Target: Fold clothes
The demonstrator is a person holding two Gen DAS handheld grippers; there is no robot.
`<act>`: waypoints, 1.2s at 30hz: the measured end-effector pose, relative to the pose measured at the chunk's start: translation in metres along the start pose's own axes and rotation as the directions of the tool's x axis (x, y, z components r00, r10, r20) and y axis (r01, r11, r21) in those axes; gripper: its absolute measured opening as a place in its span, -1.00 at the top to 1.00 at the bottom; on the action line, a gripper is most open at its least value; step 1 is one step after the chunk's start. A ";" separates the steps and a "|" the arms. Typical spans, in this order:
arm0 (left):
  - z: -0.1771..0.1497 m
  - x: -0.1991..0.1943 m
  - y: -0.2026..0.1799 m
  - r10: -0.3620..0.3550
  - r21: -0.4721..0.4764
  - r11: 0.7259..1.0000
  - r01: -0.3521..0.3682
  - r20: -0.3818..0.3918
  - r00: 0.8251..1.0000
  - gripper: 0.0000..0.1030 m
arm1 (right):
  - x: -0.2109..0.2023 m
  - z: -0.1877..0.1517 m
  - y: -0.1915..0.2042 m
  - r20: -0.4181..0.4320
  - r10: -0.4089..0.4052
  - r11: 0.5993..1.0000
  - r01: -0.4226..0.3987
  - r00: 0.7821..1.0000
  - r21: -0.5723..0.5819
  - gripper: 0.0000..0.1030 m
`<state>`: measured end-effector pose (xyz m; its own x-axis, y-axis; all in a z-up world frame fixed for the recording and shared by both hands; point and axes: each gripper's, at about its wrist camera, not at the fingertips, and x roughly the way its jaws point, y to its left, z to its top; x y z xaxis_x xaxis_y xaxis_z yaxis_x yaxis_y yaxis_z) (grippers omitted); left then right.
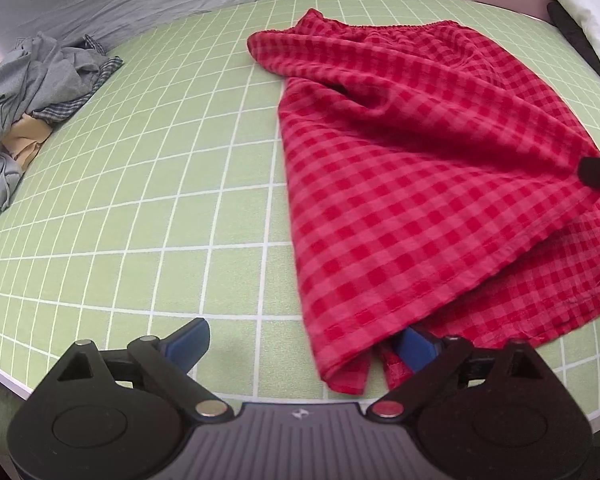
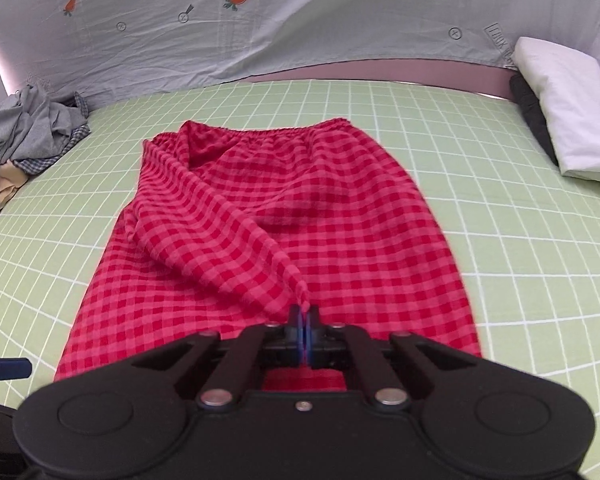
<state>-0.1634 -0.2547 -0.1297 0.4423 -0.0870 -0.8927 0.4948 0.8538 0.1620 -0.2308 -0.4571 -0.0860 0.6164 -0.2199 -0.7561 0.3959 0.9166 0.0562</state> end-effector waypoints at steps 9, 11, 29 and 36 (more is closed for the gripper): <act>0.000 0.001 0.001 0.006 -0.040 0.999 -0.006 -0.003 1.000 -0.97 | -0.022 -0.019 -0.040 -0.030 -0.136 0.989 0.138 0.990 0.056 0.97; 0.000 0.002 0.002 0.005 -0.046 0.999 -0.006 -0.005 1.000 -0.99 | -0.025 -0.024 -0.044 -0.039 -0.169 0.984 0.171 0.985 0.051 0.97; 0.015 0.008 0.020 -0.043 -0.123 0.992 0.032 -0.084 0.996 -0.98 | -0.025 -0.041 -0.050 -0.127 -0.281 0.957 0.288 0.951 0.042 0.47; 0.031 -0.021 0.035 -0.104 -0.137 0.985 0.103 0.000 0.995 -0.98 | -0.038 -0.020 -0.044 -0.044 -0.306 0.950 0.308 0.951 0.054 -0.22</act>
<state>-0.1322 -0.2387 -0.0922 0.3884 -0.1754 -0.9047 0.4310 0.9023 0.0101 -0.2852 -0.4819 -0.0727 0.4348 -0.4751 -0.7650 0.6026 0.7848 -0.1449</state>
